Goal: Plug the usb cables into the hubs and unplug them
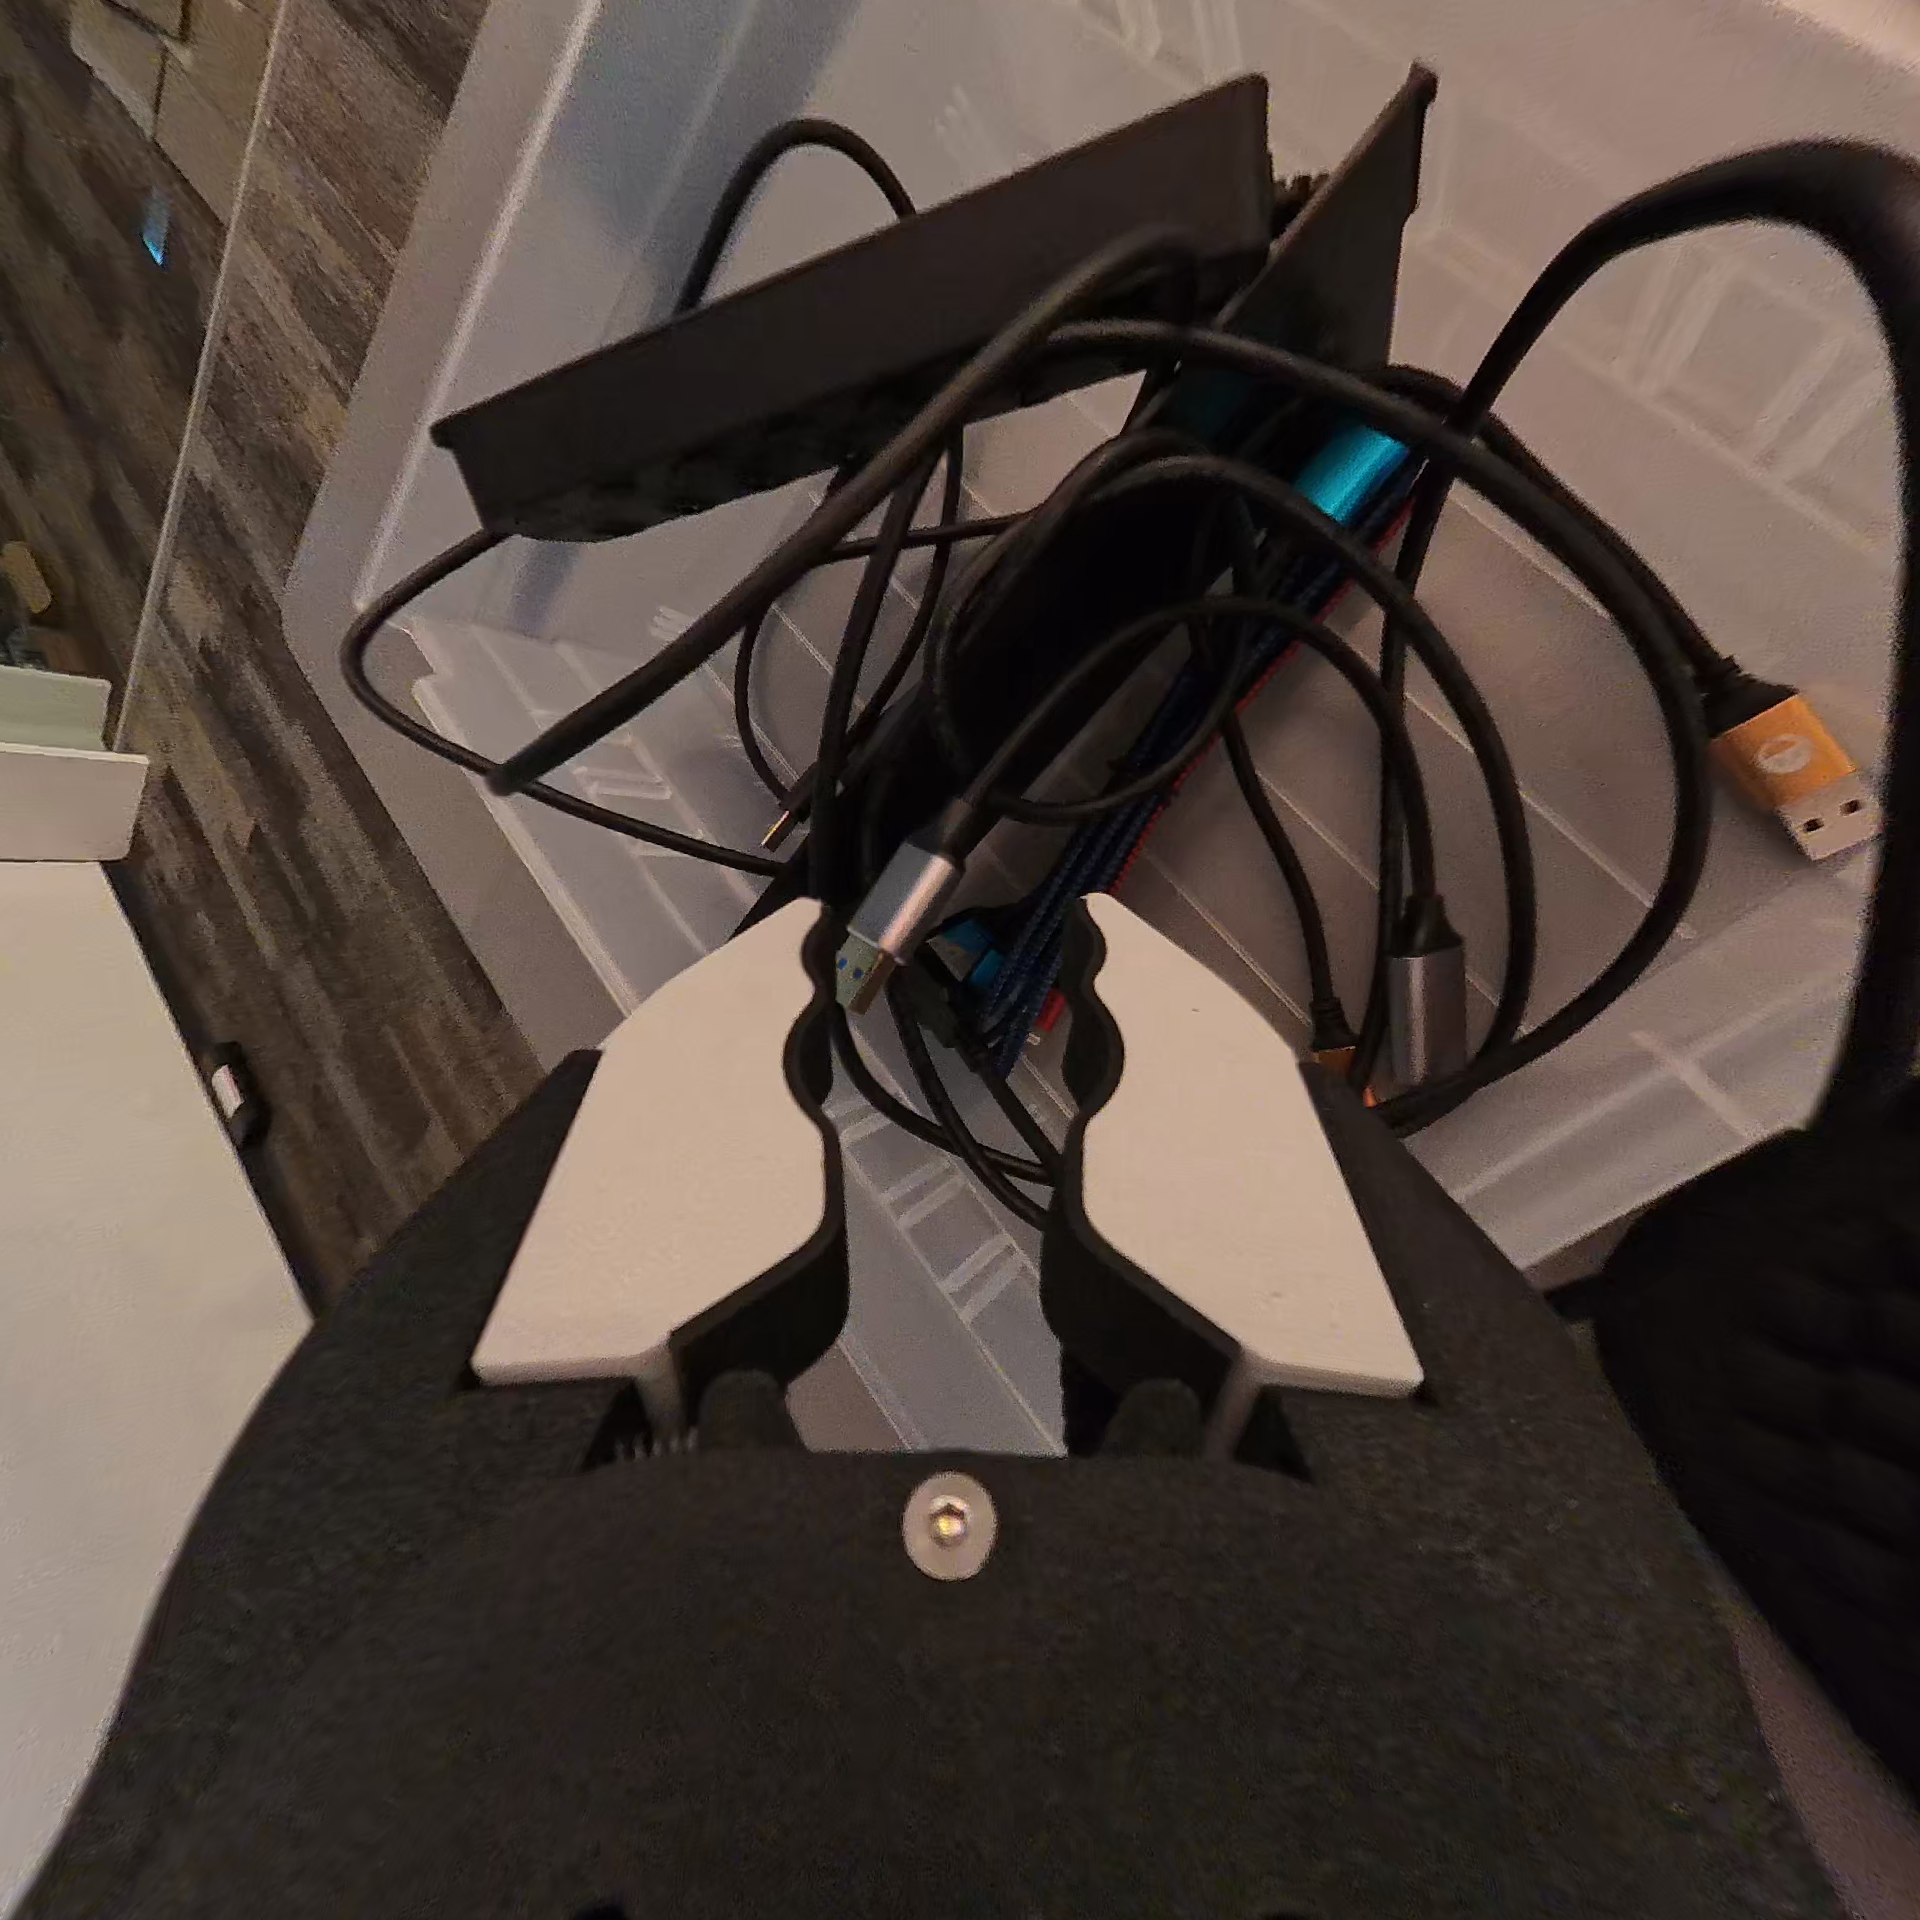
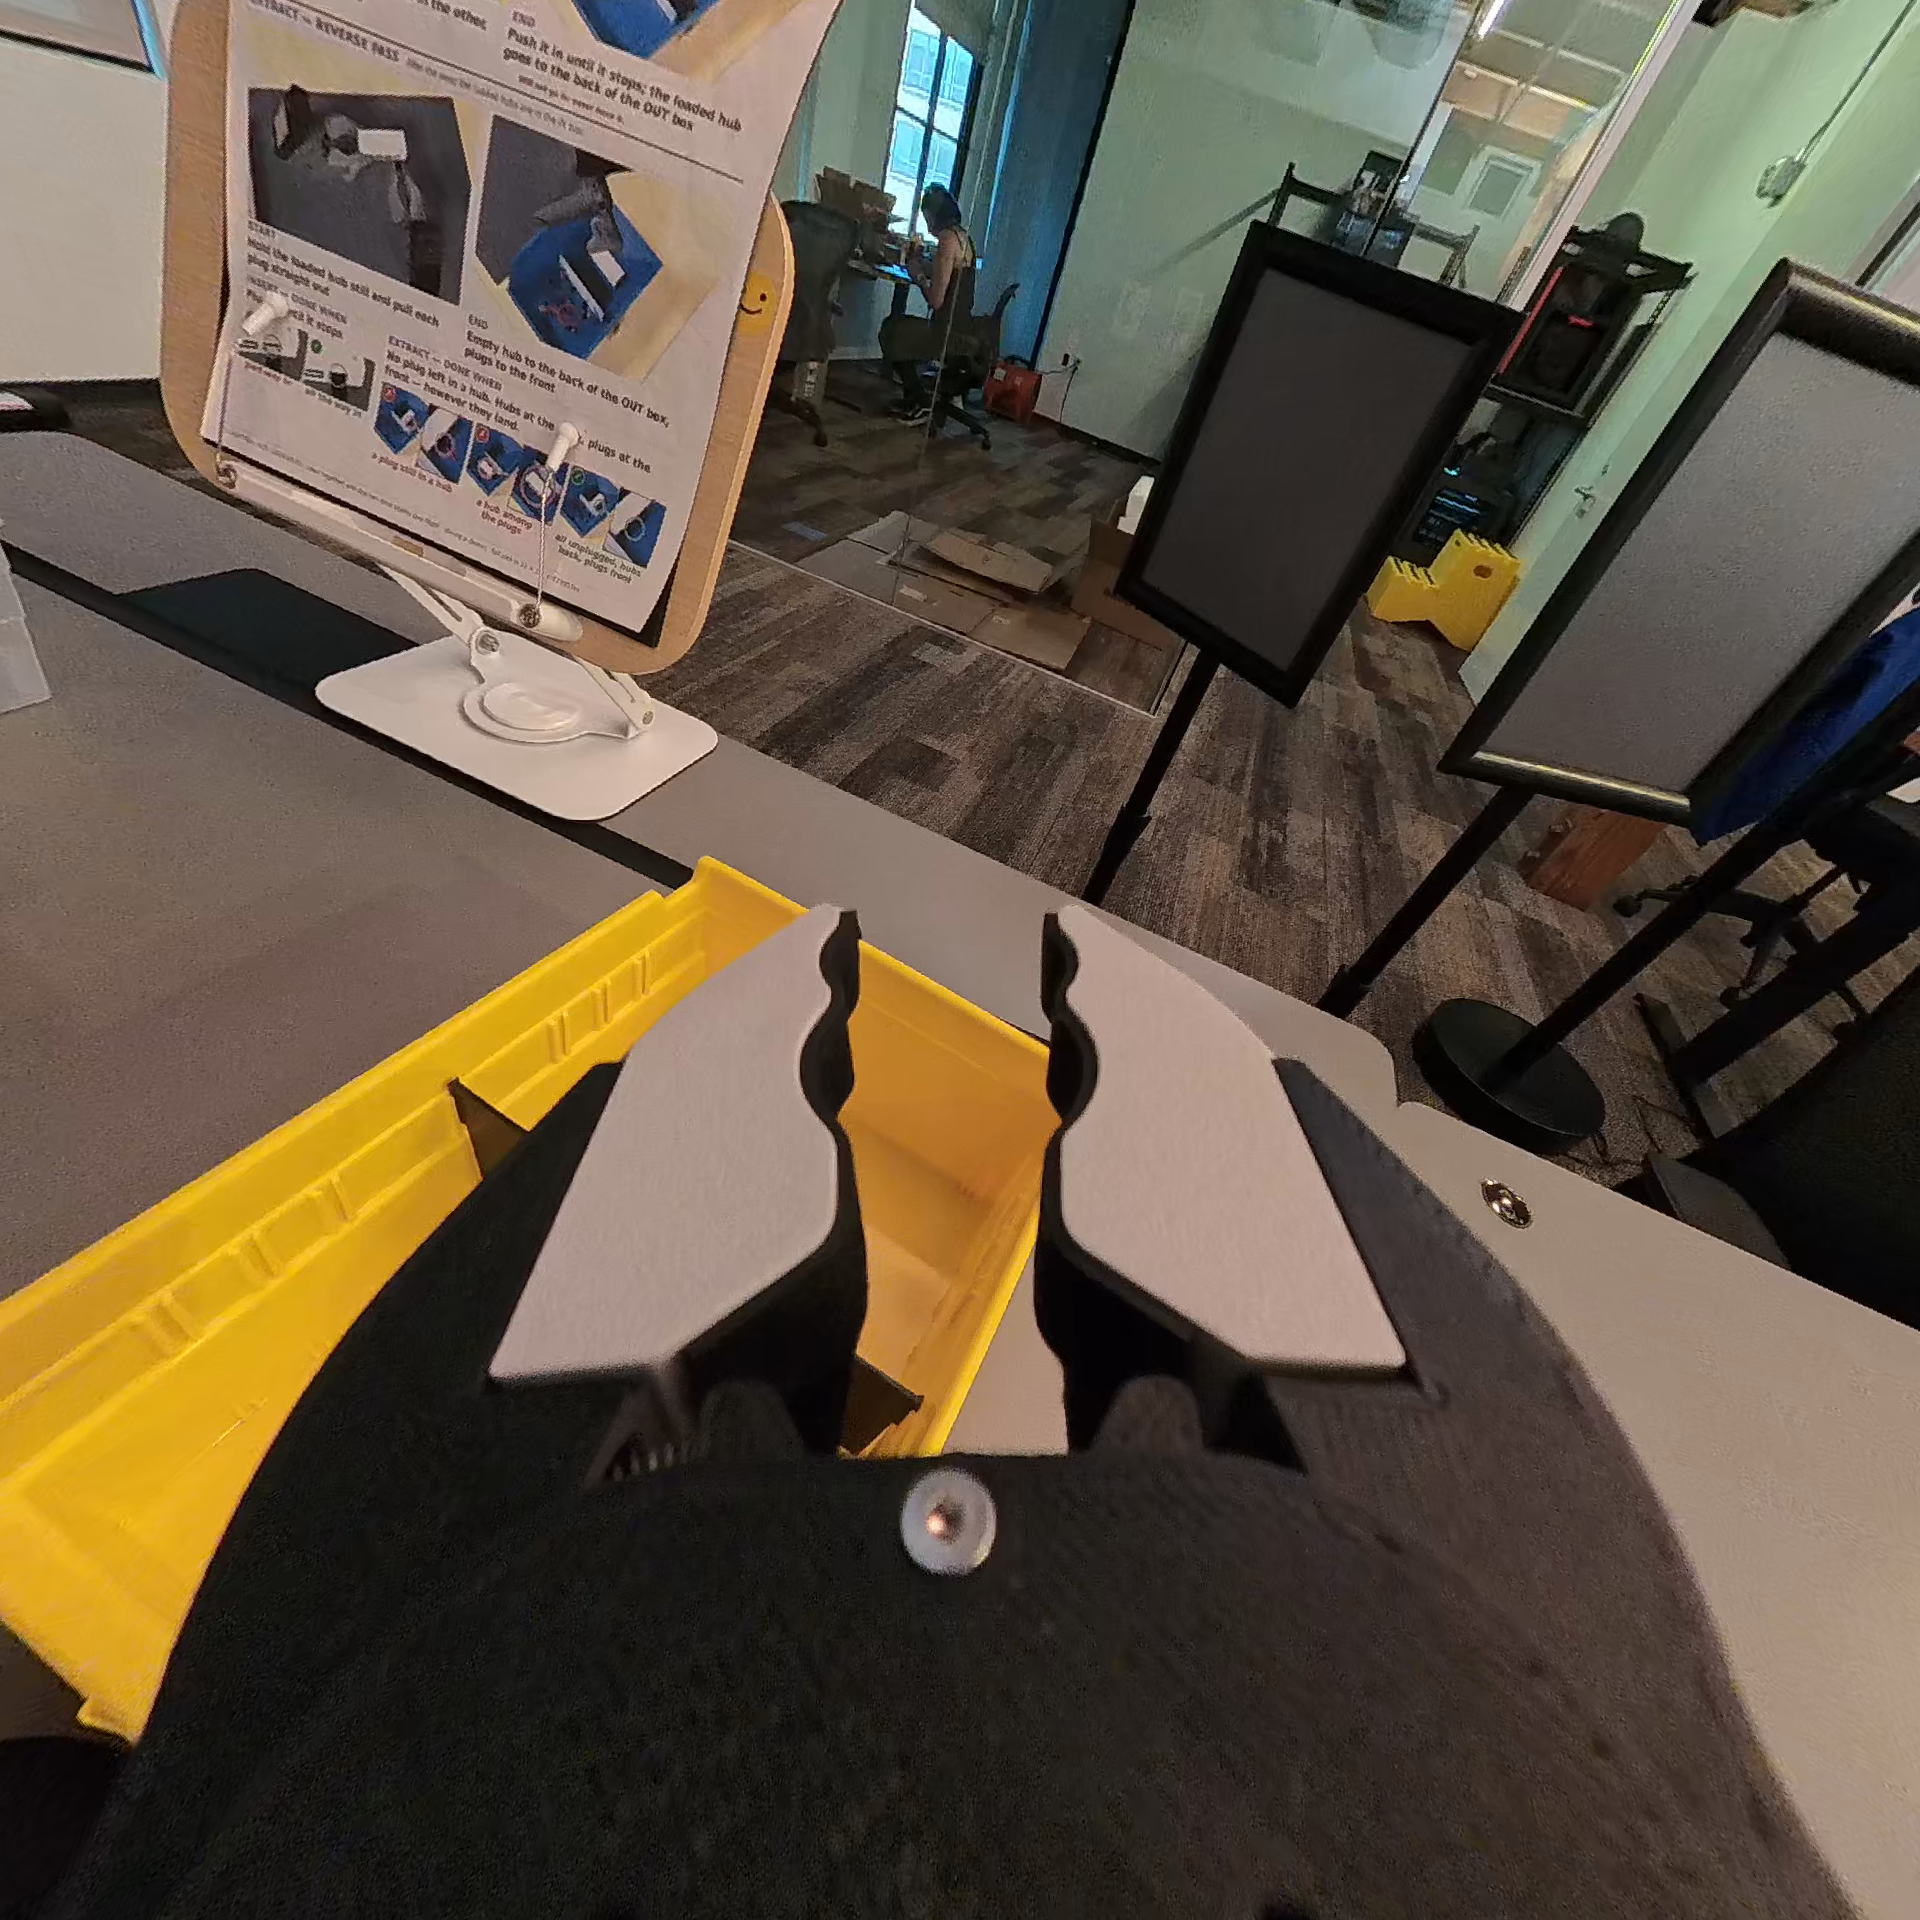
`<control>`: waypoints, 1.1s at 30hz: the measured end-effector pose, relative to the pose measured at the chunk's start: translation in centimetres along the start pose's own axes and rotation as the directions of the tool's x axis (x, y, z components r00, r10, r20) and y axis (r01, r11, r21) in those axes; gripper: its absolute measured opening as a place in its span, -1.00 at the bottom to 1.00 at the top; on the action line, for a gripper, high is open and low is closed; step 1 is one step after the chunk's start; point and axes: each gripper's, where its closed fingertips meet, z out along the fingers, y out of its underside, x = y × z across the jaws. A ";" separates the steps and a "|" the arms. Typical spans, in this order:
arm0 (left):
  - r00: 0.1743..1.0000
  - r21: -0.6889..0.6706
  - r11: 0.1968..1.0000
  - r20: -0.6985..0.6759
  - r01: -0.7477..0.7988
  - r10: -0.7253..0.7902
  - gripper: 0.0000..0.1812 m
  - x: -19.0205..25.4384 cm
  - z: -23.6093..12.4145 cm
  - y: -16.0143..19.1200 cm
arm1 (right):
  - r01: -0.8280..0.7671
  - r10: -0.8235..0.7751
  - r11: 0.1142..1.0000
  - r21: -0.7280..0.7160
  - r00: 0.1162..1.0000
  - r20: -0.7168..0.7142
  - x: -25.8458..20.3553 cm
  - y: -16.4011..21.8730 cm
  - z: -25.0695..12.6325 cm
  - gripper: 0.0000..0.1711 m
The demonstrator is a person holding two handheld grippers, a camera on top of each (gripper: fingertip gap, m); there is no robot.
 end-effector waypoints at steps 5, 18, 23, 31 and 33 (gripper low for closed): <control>0.983 -0.125 0.984 0.113 -0.127 0.142 -0.73 -1.0 1.5 1.1 | 0.001 -0.001 1.000 -0.020 1.000 0.005 0.0 0.4 0.3 -0.60; 0.960 -0.093 0.983 0.219 -0.157 0.174 -0.83 -1.9 -0.8 0.3 | -0.005 0.005 0.999 -0.042 1.000 0.012 0.2 1.2 0.6 -0.60; 0.940 -0.071 0.982 0.285 -0.176 0.189 -0.83 -2.7 -3.8 -0.6 | -0.012 0.012 0.999 -0.040 1.000 0.012 0.3 1.3 0.5 -0.60; 0.905 -0.062 0.981 0.379 -0.185 0.195 -0.85 -3.9 -9.0 -2.1 | -0.012 0.012 0.999 -0.037 1.000 0.018 0.2 1.2 0.5 -0.60; 0.895 -0.034 0.987 0.417 -0.156 0.156 -0.86 -4.7 -10.8 -2.9 | -0.008 0.009 0.999 -0.041 1.000 0.021 0.0 1.3 0.6 -0.60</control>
